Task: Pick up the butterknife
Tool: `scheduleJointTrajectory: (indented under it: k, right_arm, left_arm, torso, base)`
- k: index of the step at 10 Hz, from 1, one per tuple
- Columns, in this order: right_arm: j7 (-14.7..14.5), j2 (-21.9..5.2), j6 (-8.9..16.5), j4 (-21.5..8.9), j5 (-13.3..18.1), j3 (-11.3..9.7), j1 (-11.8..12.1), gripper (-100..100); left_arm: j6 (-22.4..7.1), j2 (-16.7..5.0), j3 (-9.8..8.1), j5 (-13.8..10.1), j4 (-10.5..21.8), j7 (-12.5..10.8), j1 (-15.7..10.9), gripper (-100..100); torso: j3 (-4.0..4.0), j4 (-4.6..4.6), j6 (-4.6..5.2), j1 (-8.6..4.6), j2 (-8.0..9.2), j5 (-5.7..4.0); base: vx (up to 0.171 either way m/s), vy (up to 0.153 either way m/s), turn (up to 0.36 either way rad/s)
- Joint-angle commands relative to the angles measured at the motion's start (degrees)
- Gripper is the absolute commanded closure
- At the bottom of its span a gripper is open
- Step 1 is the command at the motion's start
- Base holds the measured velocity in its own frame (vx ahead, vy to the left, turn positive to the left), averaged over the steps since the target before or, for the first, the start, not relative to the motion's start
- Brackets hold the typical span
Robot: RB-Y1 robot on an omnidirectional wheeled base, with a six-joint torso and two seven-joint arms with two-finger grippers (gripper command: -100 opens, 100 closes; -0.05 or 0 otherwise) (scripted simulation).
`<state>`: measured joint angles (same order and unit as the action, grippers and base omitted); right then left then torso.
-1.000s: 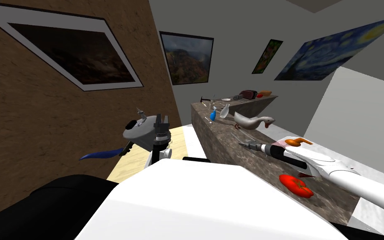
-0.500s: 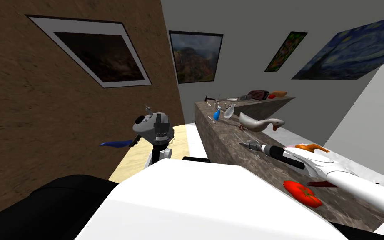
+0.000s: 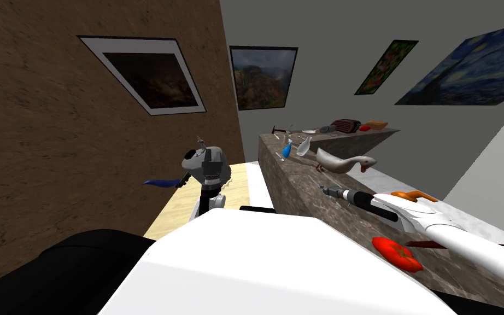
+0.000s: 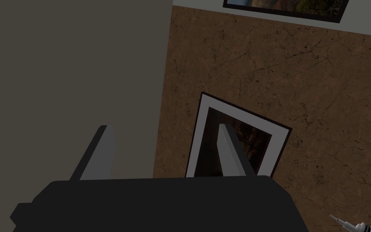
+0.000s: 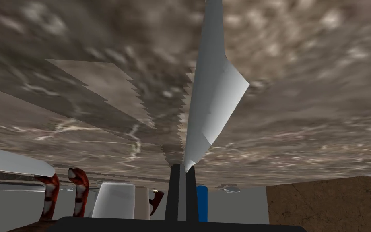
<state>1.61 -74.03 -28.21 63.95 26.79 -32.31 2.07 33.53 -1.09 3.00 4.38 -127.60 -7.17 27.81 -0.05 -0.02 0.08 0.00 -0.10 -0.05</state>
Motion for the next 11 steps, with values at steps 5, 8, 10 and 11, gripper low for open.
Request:
scheduleJointTrajectory:
  k: [5,8,10,11]
  right_arm:
    - [-0.70,-0.39,-0.93,0.82,0.18,0.07,0.27,100]
    - [-1.90,-1.86,-2.88,3.07,0.53,0.25,0.82,100]
    - [-1.98,-2.29,-2.98,3.76,0.52,0.32,1.05,100]
    - [-2.04,-2.42,-3.11,3.92,0.53,0.34,1.11,0]
  left_arm:
    - [0.00,0.00,0.00,0.00,0.00,0.00,0.00,0]
    - [0.00,0.00,0.00,0.00,0.00,0.00,0.02,0]
    - [0.00,0.00,0.00,0.00,0.00,0.00,0.02,0]
    - [0.00,0.00,0.00,0.00,0.00,0.00,0.00,0]
  torso:
    - [-0.03,-0.01,0.06,-0.02,-0.06,0.01]
    - [-0.22,-0.08,0.14,0.07,-0.40,0.05]
    - [-0.23,-0.08,0.17,0.12,-0.40,0.06]
    - [-0.15,-0.06,0.06,0.07,-0.25,0.03]
  base:
    - [0.015,0.000,-0.048]
    - [0.117,0.032,-0.276]
    - [0.069,0.032,-0.193]
    - [0.003,0.006,0.011]
